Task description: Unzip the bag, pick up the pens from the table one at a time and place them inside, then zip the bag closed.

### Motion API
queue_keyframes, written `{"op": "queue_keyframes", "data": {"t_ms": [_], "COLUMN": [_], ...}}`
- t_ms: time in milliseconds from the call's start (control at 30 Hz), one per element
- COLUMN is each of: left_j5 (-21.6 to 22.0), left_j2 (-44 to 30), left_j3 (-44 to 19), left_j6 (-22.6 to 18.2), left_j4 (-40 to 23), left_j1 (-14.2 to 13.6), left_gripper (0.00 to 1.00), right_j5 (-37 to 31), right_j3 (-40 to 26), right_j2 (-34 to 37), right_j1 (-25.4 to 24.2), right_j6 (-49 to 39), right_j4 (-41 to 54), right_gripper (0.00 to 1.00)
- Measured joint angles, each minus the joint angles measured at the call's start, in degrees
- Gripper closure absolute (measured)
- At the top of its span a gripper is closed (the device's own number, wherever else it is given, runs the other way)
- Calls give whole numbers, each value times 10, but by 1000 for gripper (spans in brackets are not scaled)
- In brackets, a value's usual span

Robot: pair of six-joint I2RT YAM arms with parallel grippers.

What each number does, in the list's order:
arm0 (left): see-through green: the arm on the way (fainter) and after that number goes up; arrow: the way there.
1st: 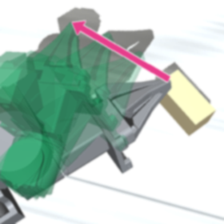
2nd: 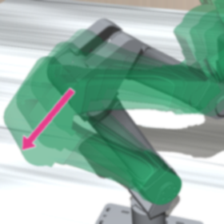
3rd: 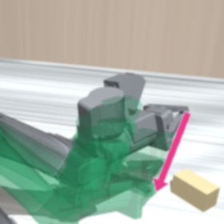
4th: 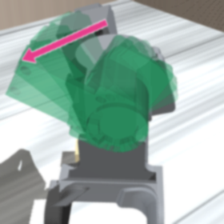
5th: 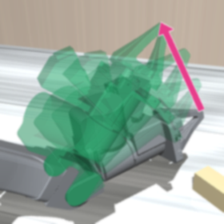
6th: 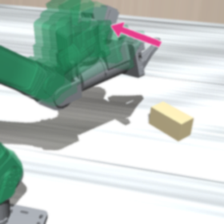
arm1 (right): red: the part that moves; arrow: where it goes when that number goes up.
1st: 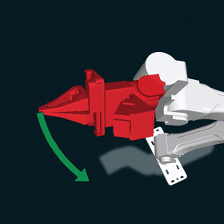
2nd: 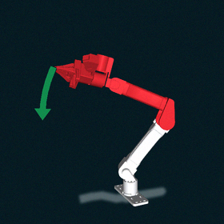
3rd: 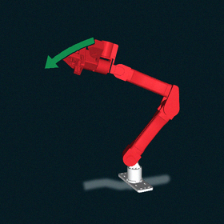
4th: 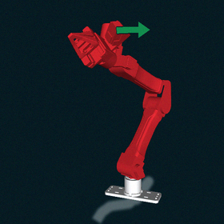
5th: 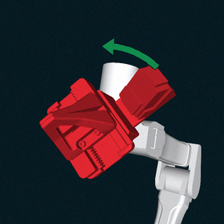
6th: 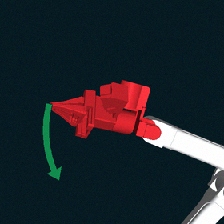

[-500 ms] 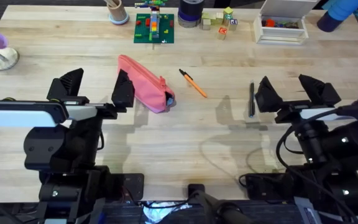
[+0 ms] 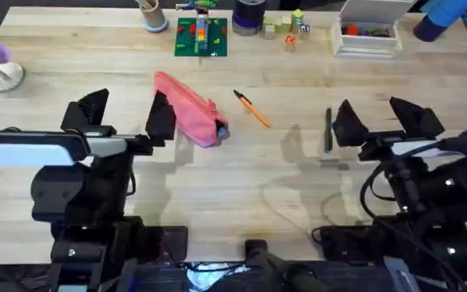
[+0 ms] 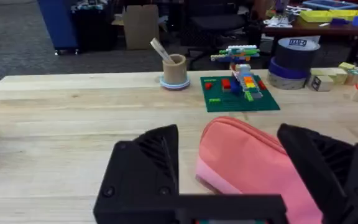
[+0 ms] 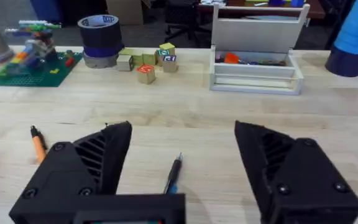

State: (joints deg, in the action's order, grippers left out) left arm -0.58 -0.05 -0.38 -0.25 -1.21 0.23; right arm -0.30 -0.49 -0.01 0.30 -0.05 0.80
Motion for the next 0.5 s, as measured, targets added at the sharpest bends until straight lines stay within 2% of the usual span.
{"op": "queue_keyframes", "data": {"t_ms": [133,233,367,500], "left_j5": [0,-1,-2,-2], "left_j2": [0,0,-20,-77], "left_j3": [-2,-23,-108,-208], "left_j6": [0,-1,-2,-3], "left_j4": [-1,-36,-137,-240], "left_j1": [0,0,0,0], "left_gripper": [8,8,8,8], "right_j5": [8,13,13,13], "right_j3": [-7,-37,-116,-213], "right_j2": [0,1,26,80], "right_j1": [0,0,0,0], "right_j6": [0,0,-3,-5], "right_j4": [13,78,180,243], "right_gripper": [6,6,6,6]}}
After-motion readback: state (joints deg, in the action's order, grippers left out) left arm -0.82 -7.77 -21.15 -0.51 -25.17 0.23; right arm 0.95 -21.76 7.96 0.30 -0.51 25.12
